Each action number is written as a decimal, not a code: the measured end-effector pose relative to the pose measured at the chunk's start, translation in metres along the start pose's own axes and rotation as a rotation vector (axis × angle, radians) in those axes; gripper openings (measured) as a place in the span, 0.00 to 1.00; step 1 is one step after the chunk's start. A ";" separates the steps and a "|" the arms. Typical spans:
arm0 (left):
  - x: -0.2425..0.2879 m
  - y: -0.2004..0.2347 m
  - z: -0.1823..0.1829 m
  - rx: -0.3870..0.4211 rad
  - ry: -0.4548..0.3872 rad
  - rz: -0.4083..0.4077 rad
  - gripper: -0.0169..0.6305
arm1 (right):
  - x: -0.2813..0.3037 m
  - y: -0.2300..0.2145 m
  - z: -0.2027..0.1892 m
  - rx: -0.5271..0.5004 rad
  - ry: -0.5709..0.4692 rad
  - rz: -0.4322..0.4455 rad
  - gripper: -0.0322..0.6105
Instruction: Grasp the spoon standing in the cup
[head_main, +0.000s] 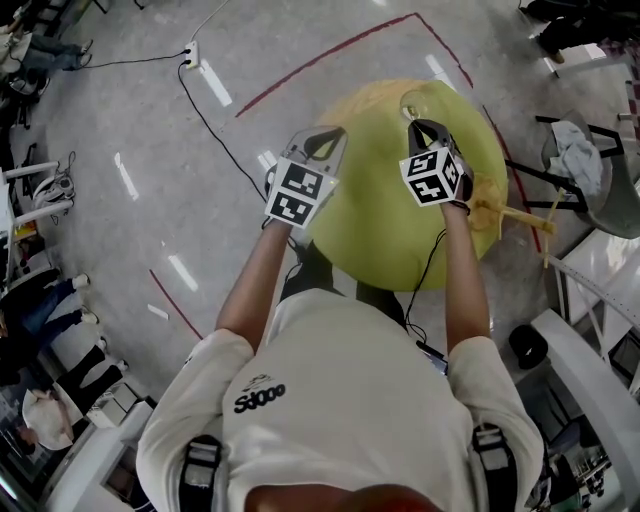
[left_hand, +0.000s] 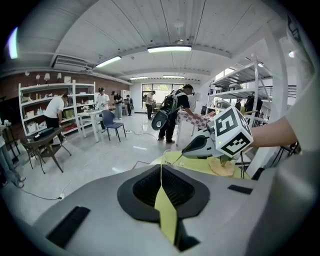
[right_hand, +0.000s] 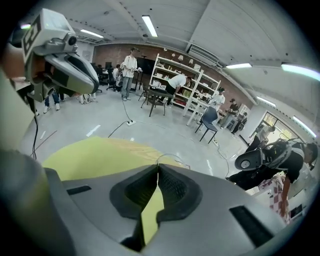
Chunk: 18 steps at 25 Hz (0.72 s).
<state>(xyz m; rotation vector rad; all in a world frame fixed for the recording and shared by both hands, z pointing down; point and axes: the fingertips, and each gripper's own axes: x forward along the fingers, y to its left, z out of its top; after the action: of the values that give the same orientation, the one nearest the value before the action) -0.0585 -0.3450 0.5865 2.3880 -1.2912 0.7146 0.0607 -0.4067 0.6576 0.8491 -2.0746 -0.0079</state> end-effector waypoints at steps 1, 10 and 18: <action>-0.003 -0.001 0.003 0.005 -0.008 0.001 0.08 | -0.006 0.000 0.003 -0.002 -0.007 -0.006 0.09; -0.034 -0.017 0.046 0.060 -0.103 0.012 0.08 | -0.078 -0.007 0.031 -0.002 -0.088 -0.093 0.09; -0.078 -0.028 0.107 0.128 -0.238 0.018 0.08 | -0.161 -0.018 0.072 0.023 -0.201 -0.191 0.09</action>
<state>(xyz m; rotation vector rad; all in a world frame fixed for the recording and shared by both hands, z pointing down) -0.0421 -0.3315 0.4530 2.6335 -1.3986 0.5454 0.0805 -0.3495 0.4910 1.0959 -2.1734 -0.1802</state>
